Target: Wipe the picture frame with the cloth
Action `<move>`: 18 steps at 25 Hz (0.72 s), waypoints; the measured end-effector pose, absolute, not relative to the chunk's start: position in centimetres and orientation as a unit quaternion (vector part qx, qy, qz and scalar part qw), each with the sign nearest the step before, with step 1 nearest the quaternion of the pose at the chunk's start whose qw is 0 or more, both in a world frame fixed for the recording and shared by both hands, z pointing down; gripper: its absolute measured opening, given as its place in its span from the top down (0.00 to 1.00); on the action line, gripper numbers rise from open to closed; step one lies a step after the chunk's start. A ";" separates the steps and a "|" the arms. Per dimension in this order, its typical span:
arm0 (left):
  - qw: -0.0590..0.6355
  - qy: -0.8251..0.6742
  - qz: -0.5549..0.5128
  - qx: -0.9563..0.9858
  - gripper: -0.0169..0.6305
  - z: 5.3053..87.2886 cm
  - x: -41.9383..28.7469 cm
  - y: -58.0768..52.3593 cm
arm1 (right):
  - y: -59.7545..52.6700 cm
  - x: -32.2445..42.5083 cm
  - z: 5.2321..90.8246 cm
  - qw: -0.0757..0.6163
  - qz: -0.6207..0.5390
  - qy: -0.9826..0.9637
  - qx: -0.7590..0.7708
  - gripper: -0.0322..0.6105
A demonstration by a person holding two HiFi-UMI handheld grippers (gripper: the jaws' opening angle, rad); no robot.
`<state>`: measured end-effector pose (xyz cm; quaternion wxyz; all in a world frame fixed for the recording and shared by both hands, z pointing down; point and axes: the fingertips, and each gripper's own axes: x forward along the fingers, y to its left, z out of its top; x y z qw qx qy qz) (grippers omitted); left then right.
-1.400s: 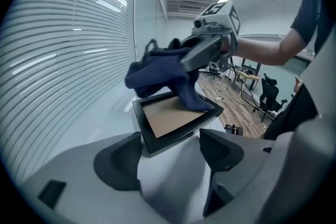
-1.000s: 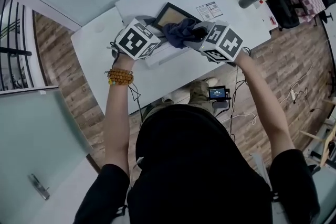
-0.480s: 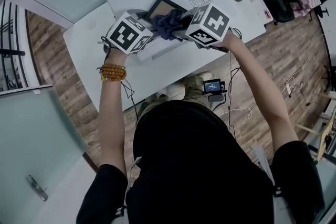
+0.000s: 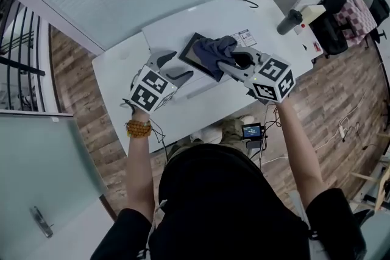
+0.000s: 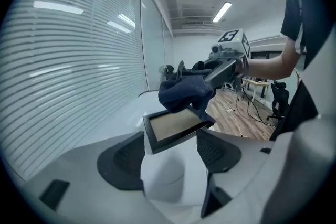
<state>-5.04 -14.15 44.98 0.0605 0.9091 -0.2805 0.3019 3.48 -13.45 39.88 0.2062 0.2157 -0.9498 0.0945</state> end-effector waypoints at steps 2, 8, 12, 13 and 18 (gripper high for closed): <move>0.025 -0.316 0.241 0.917 0.52 42.0 -5.4 -13.4 | -12.9 4.1 37.2 0.134 0.062 -0.958 0.245 0.83; -0.077 -0.442 0.032 0.893 0.91 34.3 -6.9 -9.8 | -8.9 4.4 35.1 0.038 -0.059 -0.937 0.343 0.83; -0.066 -0.486 0.024 0.871 0.95 35.3 -7.0 -8.5 | -7.1 2.4 37.1 0.071 -0.105 -0.925 0.357 0.83; -0.064 -0.492 0.022 0.868 0.95 35.6 -6.9 -8.4 | -6.8 2.1 37.3 0.068 -0.096 -0.926 0.359 0.83; -0.045 -0.514 0.013 0.857 0.95 36.8 -6.9 -7.9 | -6.8 1.0 38.0 0.054 -0.056 -0.926 0.369 0.83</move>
